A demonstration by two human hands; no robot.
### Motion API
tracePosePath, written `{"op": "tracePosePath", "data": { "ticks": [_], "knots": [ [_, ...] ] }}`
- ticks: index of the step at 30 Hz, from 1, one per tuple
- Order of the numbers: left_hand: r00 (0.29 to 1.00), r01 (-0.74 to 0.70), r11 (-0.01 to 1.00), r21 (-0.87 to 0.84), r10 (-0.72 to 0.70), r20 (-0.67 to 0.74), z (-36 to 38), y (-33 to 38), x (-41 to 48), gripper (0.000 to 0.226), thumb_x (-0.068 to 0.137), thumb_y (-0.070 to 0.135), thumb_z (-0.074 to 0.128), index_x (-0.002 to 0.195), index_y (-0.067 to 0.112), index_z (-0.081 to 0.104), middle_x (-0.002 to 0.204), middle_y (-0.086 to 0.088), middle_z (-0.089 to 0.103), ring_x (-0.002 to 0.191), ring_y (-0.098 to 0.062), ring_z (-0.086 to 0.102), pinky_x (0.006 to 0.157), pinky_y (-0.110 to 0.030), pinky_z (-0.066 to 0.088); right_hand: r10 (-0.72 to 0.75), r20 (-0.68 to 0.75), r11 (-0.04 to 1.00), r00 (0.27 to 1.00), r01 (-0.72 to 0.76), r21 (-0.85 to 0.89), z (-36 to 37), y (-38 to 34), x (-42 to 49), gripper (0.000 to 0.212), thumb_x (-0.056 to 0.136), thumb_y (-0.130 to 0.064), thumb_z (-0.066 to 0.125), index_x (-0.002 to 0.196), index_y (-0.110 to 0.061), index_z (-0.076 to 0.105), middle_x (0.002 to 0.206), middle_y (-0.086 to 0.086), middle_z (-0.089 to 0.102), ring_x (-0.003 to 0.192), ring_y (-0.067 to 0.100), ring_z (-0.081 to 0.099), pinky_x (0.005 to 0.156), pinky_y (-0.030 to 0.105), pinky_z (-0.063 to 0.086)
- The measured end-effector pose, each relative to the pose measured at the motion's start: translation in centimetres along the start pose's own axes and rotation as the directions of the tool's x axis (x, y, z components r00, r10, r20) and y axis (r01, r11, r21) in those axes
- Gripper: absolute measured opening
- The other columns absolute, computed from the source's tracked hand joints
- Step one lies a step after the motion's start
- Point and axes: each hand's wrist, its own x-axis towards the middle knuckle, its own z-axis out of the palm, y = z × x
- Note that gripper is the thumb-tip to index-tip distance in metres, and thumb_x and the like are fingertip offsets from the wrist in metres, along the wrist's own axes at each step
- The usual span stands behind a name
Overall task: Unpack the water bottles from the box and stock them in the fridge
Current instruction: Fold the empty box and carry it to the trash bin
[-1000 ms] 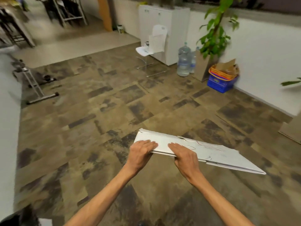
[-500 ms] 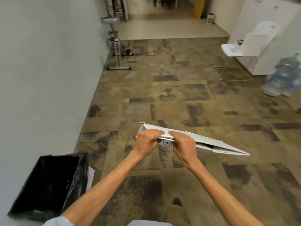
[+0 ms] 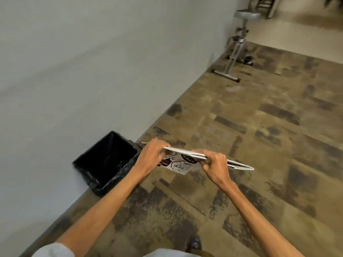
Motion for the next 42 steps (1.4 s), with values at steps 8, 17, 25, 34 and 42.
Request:
{"op": "tracePosePath", "data": {
  "ticks": [8,17,25,34,42],
  "knots": [
    [0.924,0.304,0.936,0.179,-0.244,-0.296,-5.2,-4.4,-5.8,0.025,0.077,0.001,0.074,0.100,0.012,0.075,0.090,-0.001,0.074,0.076,-0.021,0.063,0.066,-0.035,0.045,-0.297,0.154,0.952,0.942,0.279,0.128,5.8,-6.1,8.4,0.045,0.065,0.002,0.074,0.102,-0.025,0.076,0.099,-0.004,0.075,0.092,0.014,0.071,0.070,0.020,0.051],
    [0.794,0.479,0.831,0.285,-0.271,-0.544,-10.6,-11.9,-9.4,0.027,0.072,-0.003,0.071,0.093,0.011,0.077,0.072,-0.003,0.067,0.061,-0.019,0.053,0.050,-0.032,0.042,-0.605,0.283,0.790,0.744,0.607,0.093,14.7,-14.8,14.7,0.042,0.069,-0.008,0.068,0.107,-0.023,0.075,0.100,0.000,0.075,0.082,0.021,0.072,0.068,0.029,0.054],
    [0.757,0.533,0.815,0.226,-0.340,-0.559,-11.0,-19.7,-9.5,0.024,0.073,-0.002,0.079,0.092,0.012,0.078,0.074,0.000,0.070,0.059,-0.019,0.052,0.053,-0.031,0.043,-0.560,0.406,0.782,0.722,0.622,-0.028,24.3,-17.1,19.7,0.046,0.064,-0.003,0.078,0.102,-0.027,0.076,0.093,-0.001,0.076,0.081,0.021,0.073,0.058,0.032,0.057],
    [0.753,0.617,0.756,0.219,-0.485,-0.445,-7.8,-25.5,-9.4,0.035,0.074,-0.002,0.075,0.103,0.017,0.074,0.099,0.003,0.074,0.084,-0.017,0.061,0.068,-0.032,0.047,-0.562,0.439,0.812,0.700,0.569,0.133,30.9,-14.7,21.3,0.048,0.061,0.005,0.066,0.101,-0.020,0.077,0.099,0.000,0.075,0.089,0.018,0.072,0.074,0.029,0.057],
    [0.469,0.838,0.545,-0.002,-0.723,-0.507,-11.0,-30.3,-9.3,0.040,0.078,0.012,0.061,0.117,0.017,0.069,0.115,-0.001,0.070,0.097,-0.023,0.066,0.077,-0.036,0.051,-0.567,0.385,0.823,0.728,0.482,0.301,35.6,-17.7,23.7,0.052,0.059,0.011,0.066,0.099,-0.020,0.078,0.099,-0.003,0.075,0.088,0.009,0.071,0.080,0.014,0.051]
  ]
}}
